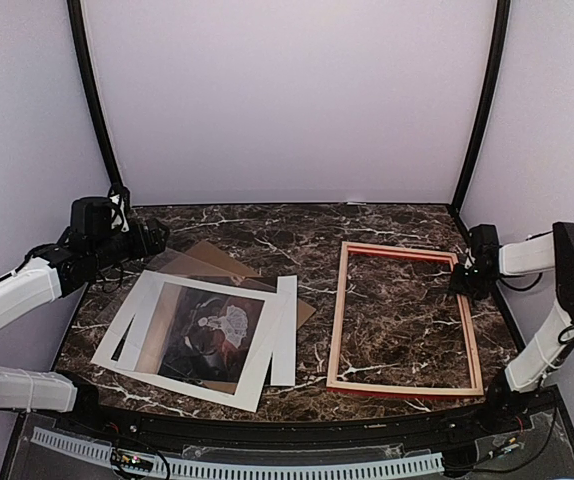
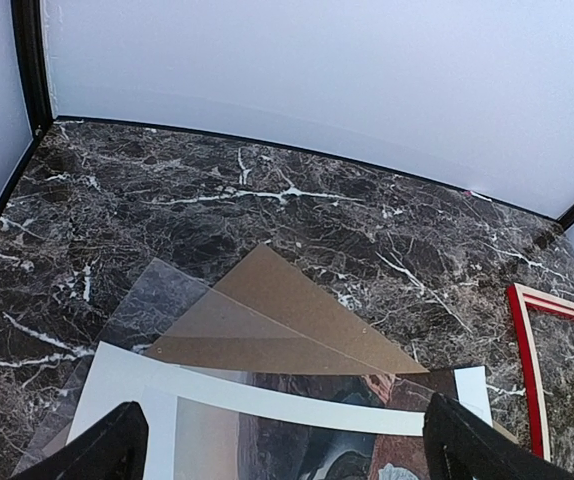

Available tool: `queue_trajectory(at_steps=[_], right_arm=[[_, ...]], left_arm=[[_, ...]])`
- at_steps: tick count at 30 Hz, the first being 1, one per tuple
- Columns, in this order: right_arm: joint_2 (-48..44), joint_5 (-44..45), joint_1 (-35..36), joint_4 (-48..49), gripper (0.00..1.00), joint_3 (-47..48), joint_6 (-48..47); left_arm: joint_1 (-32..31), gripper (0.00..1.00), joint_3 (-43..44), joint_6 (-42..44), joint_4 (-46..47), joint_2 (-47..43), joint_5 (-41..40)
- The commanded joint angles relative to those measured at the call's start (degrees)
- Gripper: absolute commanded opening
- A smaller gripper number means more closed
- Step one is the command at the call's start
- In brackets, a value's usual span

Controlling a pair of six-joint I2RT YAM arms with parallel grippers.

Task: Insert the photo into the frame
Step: Move the frame body to the center of the board.

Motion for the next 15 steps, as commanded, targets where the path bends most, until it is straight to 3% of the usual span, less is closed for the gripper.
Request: queue_trajectory(at_steps=[1,9,15], right_arm=[[2.84,-2.30,-0.03,0.75,0.40,1.07,-0.20],[5.35,-1.47,0.91,2.15,0.20,5.02,1.22],[10.28,0.56,2.17,1.78,0.15,11.13,1.11]], left_arm=[[-0.23,0.99,0.04,-0.36,1.38,-0.17,0.53],[-0.68,0.99,-0.10,-0.83,0.82,0.57,1.31],[-1.06,0.99,0.07,-1.04,-1.33,0.76,0.38]])
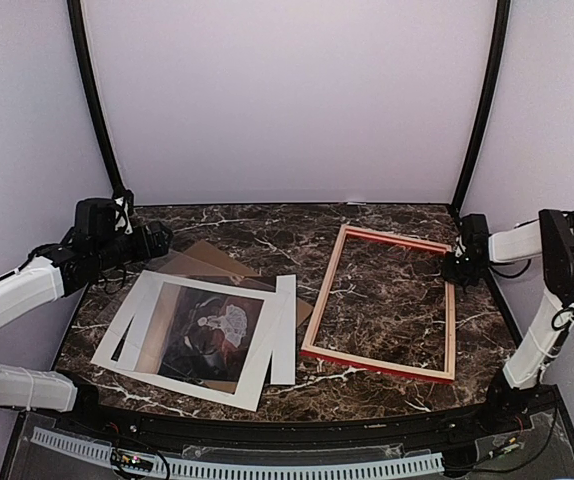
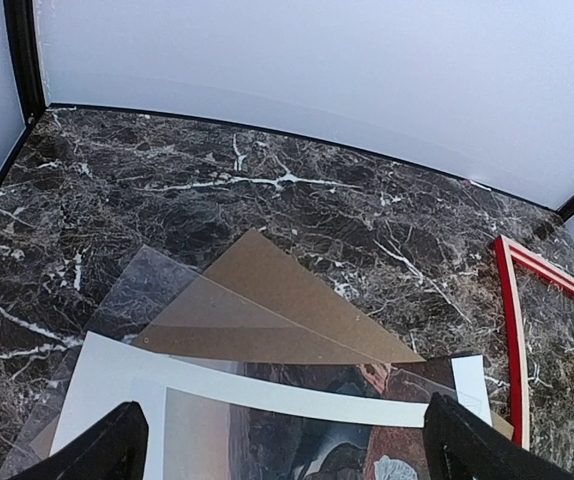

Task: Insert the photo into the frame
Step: Move the frame body to the center of the board.

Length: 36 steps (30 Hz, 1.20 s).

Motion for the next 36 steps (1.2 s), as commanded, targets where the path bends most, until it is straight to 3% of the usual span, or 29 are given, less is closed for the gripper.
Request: queue_trajectory(at_steps=[1,19,26,32,36], right_arm=[[4.01,1.87,0.64,-0.22,0.15,4.99,0.09],[11.96,-1.21,3.83,-4.76,0.12,14.25,-15.17],[11.21,-5.48,4.29,-4.90,0.13,13.37,-18.56],[11.39,-6.79,7.03,-4.90,0.23,12.30,-18.51],[9.81,-1.99,8.57,-5.51,0.44,11.88,-17.12]], left_arm=[[-0.45,0.99,0.13,-0.38,-1.29,-0.32,-0.09],[-1.10,0.99,0.16,0.57,-2.77,7.28,-3.54],[-1.09,0.99,-0.58,-0.97,-4.83,9.08,-7.07],[-1.10,0.99,-1.71,-2.52,-7.36,8.52,-6.49],[-1.10,0.99,-2.39,-3.75,-10.57,7.04,-6.50]])
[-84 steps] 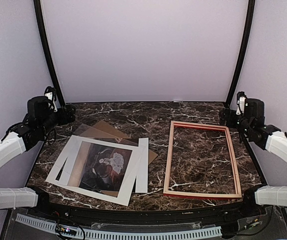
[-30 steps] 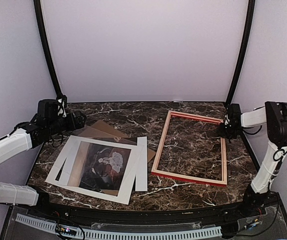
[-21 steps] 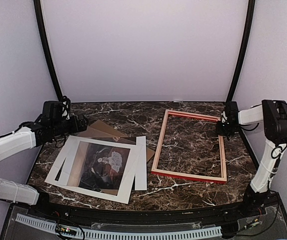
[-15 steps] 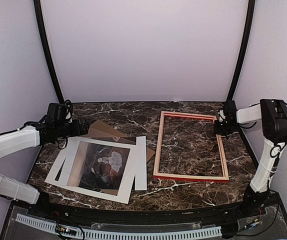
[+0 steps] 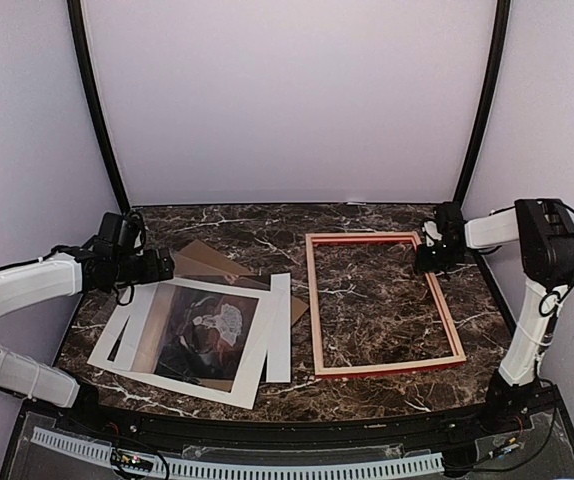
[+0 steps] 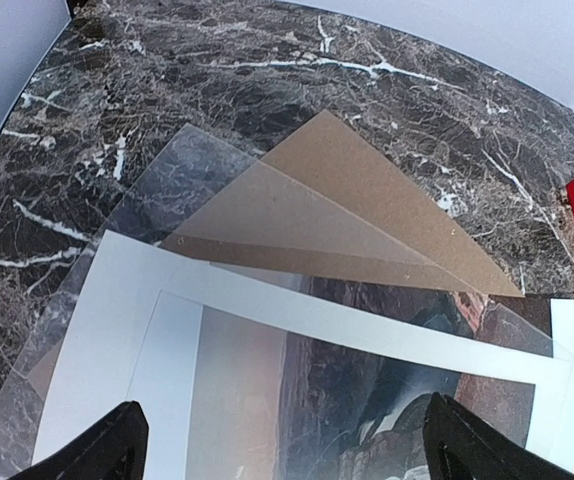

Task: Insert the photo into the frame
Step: Move the frame body to the center of the board, then pick up the glass panel from the mat board.

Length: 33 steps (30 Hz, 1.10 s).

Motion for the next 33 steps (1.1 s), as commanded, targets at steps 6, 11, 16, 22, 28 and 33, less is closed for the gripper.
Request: queue_trajectory(at_steps=[6,11,16,22,28,33], right_arm=[[-8.48,5.80,4.97,-4.03,0.81,-0.49,0.97],[-10.86,-0.66,12.09,-4.08,0.89,3.84,2.75],[-4.98,-5.81,22.08,-5.92,0.89,13.10,4.44],[6.86,-12.02,31.63,-7.26,0.88,27.10,6.34],[17.47,-19.03,38.63,-6.59,0.86,38.16,9.38],[24.89,-20.26,42.40,-9.38,0.83,46.38,9.76]], left_arm=[[-0.35,0.99,-1.28,-5.48,-12.70,-3.95,-1.36],[-0.35,0.99,-3.47,-8.11,-16.85,-5.44,1.30],[-0.37,0.99,-6.42,-10.64,-18.98,-7.36,3.50],[-0.35,0.99,-10.15,-13.42,-19.59,-10.75,8.19],[-0.37,0.96,-15.00,-18.60,-17.95,-13.06,13.41],[-0.37,0.95,-17.27,-21.89,-18.53,-16.43,14.23]])
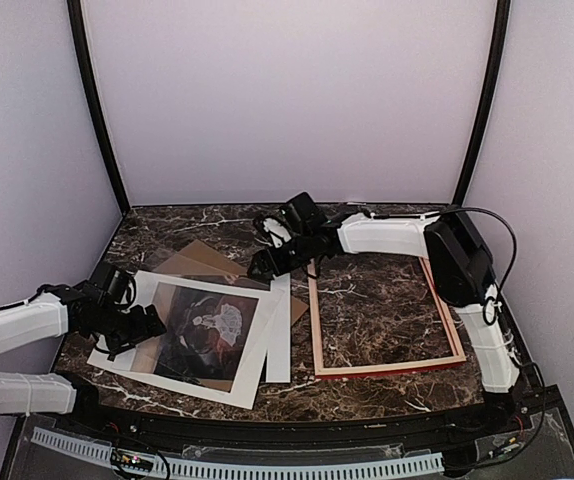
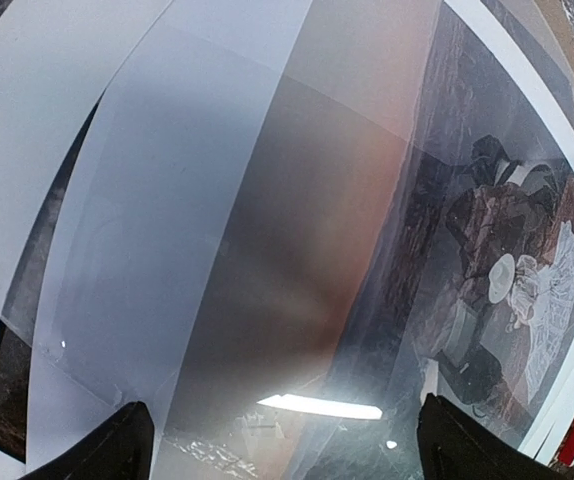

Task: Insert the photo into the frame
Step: Pick up the glass panel from the mat board.

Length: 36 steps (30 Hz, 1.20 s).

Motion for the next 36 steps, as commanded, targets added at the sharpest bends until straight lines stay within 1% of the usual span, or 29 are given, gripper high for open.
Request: queue_trajectory(at_steps=[1,4,11,19,22,28,32,36], right_arm=[[4.54,-3.32,2.72,-1.86,0.83,7.03,1.64],[6.68,-3.35,3.08,-2.26,0.81,8.36,2.46],[8.89,-1.42,3.09,-4.12,0.80,10.01,2.34],[8.90,2.56,3.00,-5.76,0.80,9.64,0.52],[8.73,1.43,3.00,-6.02,0.79,9.20,0.34],[5.63,-1.67,3.09,-3.11,0.69,3.28,1.89],[1.83,-2.01,3.06,-1.69,0.64,-2.28,3.28],[-2.73,-3.62,3.09,2.07,0.60,-8.48,6.56]], left_arm=[[-0.35,0.94,-2.19,-4.18,-0.81,-3.67,2.08],[-0.33,0.94,-3.65,-5.13,-0.14,-5.33,2.15],[-0.36,0.91,-6.08,-6.42,3.24,-4.85,2.96],[-0.38,0.89,-7.21,-7.04,6.58,-4.31,2.89],[-0.37,0.89,-7.15,-6.91,7.84,-3.68,2.69],[-0.36,0.88,-5.56,-5.93,11.74,-1.73,1.39],[-0.33,0.88,-4.06,-4.97,14.51,0.58,0.50],[-0.33,0.88,-2.13,-3.82,16.36,2.47,-0.74]])
